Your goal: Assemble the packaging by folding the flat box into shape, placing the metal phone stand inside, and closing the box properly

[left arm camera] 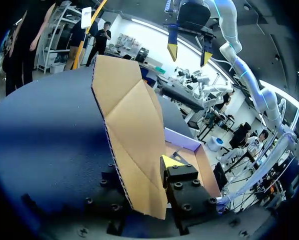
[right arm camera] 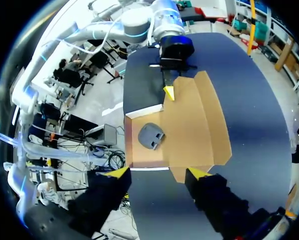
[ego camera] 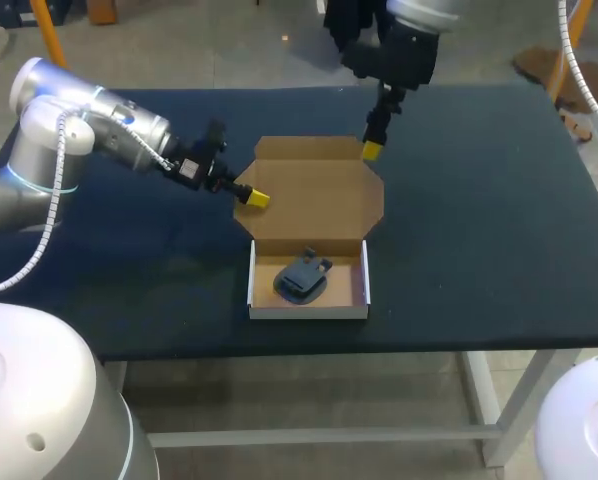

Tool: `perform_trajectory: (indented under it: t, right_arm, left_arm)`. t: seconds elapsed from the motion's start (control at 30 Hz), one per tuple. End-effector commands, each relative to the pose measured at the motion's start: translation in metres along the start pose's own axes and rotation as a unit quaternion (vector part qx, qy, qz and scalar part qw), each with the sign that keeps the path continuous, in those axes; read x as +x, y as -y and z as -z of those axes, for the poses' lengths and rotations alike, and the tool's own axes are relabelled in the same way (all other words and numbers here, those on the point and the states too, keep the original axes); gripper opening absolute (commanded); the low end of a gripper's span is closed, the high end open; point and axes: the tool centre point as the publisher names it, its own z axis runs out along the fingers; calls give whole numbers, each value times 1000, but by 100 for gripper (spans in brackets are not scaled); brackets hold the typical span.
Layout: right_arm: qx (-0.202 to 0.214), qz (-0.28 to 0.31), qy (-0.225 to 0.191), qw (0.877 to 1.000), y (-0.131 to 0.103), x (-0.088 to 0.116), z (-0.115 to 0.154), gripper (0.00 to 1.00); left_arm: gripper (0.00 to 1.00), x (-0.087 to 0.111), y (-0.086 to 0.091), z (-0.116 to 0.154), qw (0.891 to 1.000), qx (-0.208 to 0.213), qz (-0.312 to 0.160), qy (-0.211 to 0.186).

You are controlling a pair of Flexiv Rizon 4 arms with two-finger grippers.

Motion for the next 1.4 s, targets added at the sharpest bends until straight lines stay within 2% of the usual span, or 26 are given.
perform_trajectory:
  t: [0.03,0.33,0.83,0.97,1.0,1.03,1.4]
  right_arm:
    - [5,0,-1,1000,-3,0,2,75]
    - [9,0,1,1000,-5,1,2,77]
    - [13,-2,4,1000,-6,5,2,79]
    - [14,-3,4,1000,-6,6,2,79]
    - [14,-3,4,1000,-6,6,1,80]
    - [14,-3,4,1000,-6,7,1,80]
    - [14,-4,6,1000,-6,10,1,84]
  left_arm:
    - [28,1,-1,-1,1000,1,-2,-2]
    - [24,5,1,-1,1000,7,-14,-3]
    - [28,7,5,-2,1000,23,-18,-3]
    - [18,7,6,-2,999,26,-19,-2]
    - [11,7,6,-2,999,26,-20,-2]
    - [0,7,6,-2,999,26,-20,-2]
    - [0,14,7,-3,998,26,-51,-4]
